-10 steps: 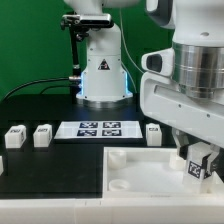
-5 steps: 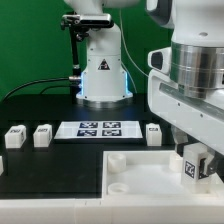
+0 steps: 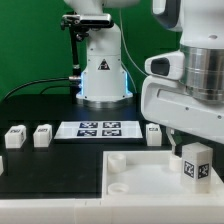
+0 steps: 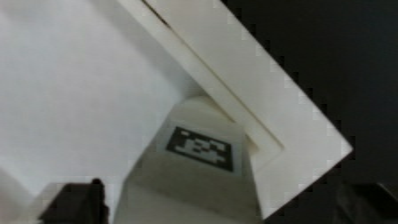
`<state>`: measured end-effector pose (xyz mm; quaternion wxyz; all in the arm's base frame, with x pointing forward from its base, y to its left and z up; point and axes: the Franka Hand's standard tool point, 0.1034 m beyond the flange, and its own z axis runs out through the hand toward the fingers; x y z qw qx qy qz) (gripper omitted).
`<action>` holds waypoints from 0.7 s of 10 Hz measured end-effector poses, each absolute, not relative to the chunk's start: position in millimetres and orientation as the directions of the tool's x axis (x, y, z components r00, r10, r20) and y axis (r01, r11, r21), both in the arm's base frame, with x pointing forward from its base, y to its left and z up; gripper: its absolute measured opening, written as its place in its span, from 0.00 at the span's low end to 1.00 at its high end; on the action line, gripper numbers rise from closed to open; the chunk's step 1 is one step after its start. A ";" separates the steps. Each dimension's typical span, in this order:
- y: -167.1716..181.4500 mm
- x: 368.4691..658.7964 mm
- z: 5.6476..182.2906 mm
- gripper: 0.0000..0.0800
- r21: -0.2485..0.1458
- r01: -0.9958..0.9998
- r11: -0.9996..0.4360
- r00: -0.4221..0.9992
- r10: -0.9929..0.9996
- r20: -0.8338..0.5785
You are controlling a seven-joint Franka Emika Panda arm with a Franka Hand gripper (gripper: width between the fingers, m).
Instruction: Assemble one leg
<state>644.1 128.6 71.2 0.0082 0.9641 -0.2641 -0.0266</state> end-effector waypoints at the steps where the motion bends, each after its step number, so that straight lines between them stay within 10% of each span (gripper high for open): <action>1: 129.3 643.9 71.2 0.81 0.026 -0.387 -0.922 0.920 -0.388 -0.050; 7: 117.3 646.4 71.5 0.81 0.025 0.244 -0.969 0.968 0.243 -0.058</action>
Offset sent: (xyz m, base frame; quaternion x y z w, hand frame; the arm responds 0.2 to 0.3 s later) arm 0.0020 -0.0066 0.0044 0.0075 -0.0064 -0.3179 0.9481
